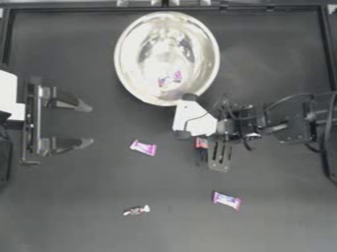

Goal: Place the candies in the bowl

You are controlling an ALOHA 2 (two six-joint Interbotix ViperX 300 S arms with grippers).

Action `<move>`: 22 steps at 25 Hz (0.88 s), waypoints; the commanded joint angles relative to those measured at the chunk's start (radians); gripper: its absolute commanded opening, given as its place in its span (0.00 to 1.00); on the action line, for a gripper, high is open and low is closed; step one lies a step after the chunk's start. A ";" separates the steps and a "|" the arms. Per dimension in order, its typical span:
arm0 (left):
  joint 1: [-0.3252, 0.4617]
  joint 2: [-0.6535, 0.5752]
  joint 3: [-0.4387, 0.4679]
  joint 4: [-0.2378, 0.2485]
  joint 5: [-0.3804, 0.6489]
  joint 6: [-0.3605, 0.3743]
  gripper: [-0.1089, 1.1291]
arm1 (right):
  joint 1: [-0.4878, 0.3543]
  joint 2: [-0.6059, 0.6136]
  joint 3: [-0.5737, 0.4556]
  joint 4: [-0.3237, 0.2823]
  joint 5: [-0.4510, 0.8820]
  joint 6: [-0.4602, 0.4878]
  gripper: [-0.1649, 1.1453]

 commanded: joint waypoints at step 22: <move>0.002 0.000 -0.006 -0.014 -0.008 -0.002 0.87 | -0.029 0.043 -0.029 -0.015 -0.009 0.005 0.45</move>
